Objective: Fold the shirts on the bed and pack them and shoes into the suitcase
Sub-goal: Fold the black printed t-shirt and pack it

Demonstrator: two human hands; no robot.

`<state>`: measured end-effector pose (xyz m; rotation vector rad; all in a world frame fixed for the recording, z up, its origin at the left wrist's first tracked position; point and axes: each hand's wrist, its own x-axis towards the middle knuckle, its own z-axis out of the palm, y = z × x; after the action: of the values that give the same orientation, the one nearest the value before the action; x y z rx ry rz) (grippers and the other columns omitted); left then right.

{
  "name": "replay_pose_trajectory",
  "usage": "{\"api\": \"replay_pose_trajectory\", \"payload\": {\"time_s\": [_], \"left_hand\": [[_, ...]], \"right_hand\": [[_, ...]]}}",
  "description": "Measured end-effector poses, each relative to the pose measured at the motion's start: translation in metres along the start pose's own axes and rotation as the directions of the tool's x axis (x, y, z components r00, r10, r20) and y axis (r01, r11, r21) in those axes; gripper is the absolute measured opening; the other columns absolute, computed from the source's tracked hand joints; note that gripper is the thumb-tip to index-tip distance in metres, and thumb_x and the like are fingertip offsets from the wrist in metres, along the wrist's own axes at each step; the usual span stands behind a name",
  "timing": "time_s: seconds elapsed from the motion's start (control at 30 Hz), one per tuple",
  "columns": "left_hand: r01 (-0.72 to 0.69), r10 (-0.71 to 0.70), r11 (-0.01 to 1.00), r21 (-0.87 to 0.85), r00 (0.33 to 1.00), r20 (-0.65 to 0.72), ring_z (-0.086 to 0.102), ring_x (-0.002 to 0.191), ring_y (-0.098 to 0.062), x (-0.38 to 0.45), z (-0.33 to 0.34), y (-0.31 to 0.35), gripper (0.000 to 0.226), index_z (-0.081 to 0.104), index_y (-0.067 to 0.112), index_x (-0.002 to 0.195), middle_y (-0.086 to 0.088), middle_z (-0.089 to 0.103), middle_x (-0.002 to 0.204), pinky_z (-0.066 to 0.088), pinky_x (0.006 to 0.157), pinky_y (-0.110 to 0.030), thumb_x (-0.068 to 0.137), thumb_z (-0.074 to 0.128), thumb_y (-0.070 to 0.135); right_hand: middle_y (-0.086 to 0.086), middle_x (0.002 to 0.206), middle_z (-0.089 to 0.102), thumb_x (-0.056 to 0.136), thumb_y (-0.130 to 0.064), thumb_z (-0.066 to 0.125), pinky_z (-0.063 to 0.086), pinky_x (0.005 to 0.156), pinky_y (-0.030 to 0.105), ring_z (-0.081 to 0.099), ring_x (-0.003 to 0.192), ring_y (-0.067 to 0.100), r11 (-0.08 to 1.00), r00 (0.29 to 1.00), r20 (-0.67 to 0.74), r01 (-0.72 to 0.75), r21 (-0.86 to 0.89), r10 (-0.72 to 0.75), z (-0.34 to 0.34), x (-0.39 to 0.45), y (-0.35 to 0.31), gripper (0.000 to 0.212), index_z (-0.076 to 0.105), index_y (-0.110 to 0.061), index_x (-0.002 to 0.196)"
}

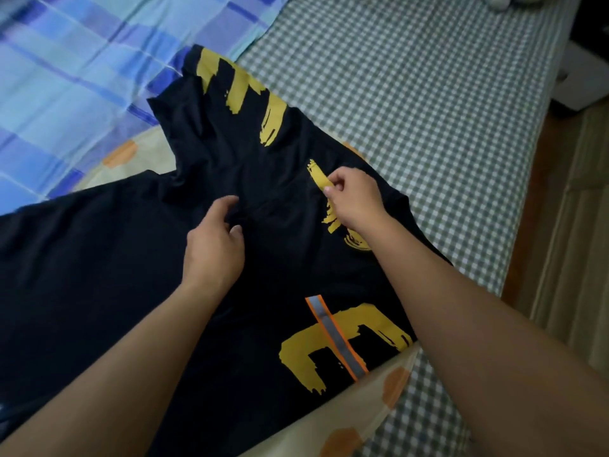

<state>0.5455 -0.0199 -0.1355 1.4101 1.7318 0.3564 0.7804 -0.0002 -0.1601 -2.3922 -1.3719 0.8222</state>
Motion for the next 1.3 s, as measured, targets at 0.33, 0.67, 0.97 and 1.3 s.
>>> {"api": "replay_pose_trajectory", "payload": {"time_s": [0.33,0.67,0.97,1.3], "left_hand": [[0.042,-0.033,0.981,0.191,0.998,-0.048,0.053,0.076,-0.019,0.027,-0.016,-0.008,0.018,0.054,0.020,0.086,-0.002,0.059,0.086,0.043,0.068,-0.037,0.099,0.061,0.032],[0.049,-0.056,0.962,0.268,0.998,0.017,0.058,0.105,-0.033,0.012,-0.019,-0.013,0.037,0.048,0.018,0.132,-0.010,0.062,0.121,0.047,0.082,-0.045,0.101,0.056,0.038],[0.076,-0.063,0.966,0.246,0.996,-0.061,0.060,0.108,-0.032,0.002,-0.005,-0.022,0.037,0.048,0.016,0.139,-0.011,0.061,0.126,0.053,0.086,-0.050,0.103,0.053,0.021],[0.016,-0.017,0.997,0.078,1.000,0.005,0.054,0.095,-0.017,0.009,-0.017,-0.033,0.034,0.046,0.021,0.123,0.002,0.053,0.110,0.045,0.080,-0.035,0.097,0.067,0.025]], "right_hand": [[0.001,0.130,0.056,0.101,-0.033,0.056,0.037,0.103,0.037,0.046,0.121,0.022,0.968,0.956,-0.169,0.223,-0.115,-0.240,0.021,-0.025,-0.010,0.040,0.055,-0.018,0.138],[-0.013,0.108,0.056,0.095,-0.048,0.059,0.037,0.098,0.034,0.044,0.112,0.013,0.978,1.000,-0.030,-0.003,-0.209,-0.004,-0.041,-0.144,0.149,0.039,0.065,-0.023,0.125],[-0.006,0.121,0.060,0.092,-0.018,0.069,0.044,0.106,0.046,0.054,0.116,0.020,0.962,0.972,0.001,-0.232,-0.142,0.235,-0.052,-0.128,0.144,0.034,0.061,-0.033,0.122],[0.000,0.146,0.045,0.100,-0.029,0.059,0.031,0.114,0.036,0.035,0.134,0.022,0.963,0.972,0.099,0.226,-0.146,-0.213,-0.008,-0.032,0.020,0.051,0.045,-0.017,0.148]]}}
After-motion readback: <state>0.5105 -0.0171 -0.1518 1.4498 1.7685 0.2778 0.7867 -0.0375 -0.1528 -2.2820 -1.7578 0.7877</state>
